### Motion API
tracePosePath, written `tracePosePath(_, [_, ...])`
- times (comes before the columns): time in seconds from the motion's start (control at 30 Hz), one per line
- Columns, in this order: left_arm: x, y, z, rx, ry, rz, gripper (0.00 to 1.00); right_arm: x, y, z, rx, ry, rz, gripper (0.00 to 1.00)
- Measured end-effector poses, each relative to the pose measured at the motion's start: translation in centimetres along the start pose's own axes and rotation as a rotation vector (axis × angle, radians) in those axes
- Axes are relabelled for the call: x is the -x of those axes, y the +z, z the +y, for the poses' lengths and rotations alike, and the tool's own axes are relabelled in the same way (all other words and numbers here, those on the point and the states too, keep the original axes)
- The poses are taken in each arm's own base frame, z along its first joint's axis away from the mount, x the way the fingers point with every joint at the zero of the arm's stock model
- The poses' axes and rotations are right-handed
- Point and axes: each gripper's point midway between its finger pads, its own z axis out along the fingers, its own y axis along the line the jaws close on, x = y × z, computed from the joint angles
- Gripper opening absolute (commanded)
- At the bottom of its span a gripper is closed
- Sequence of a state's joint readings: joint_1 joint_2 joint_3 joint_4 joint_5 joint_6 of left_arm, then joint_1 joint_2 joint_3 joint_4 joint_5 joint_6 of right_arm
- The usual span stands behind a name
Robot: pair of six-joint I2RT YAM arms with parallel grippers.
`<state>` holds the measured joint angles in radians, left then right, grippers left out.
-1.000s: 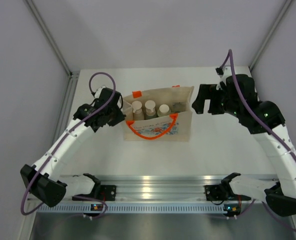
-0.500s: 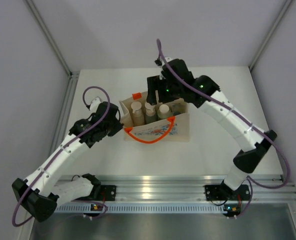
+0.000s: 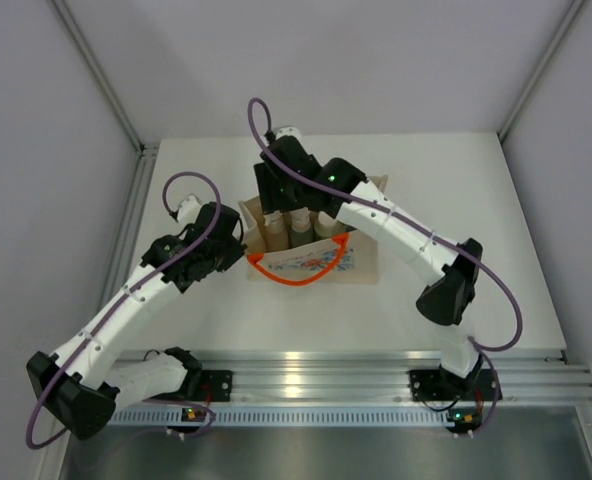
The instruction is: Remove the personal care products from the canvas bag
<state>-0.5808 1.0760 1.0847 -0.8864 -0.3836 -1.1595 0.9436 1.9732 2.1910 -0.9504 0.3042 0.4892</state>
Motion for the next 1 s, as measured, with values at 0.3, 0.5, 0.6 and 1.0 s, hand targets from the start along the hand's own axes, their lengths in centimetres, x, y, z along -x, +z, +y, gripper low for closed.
tracePosePath(0.3, [0.0,-0.1,-0.1,0.000,-0.017,0.001,0.00,-2.6,3.8,1.0,-0.070,-0.040,0.038,0.64])
tracePosePath(0.5, [0.0,-0.2,-0.1,0.000,-0.017,0.004,0.00,-3.1,5.4,0.5,-0.125,-0.058,0.036,0.63])
tracePosePath(0.6, [0.0,-0.3,-0.2,-0.002,-0.016,0.008,0.00,-2.9,5.7,0.3,-0.143,-0.059,0.022,0.63])
tracePosePath(1.0, [0.1,-0.2,-0.3,0.000,-0.005,0.009,0.00,-3.1,6.0,0.1,-0.159,-0.062,0.022,0.59])
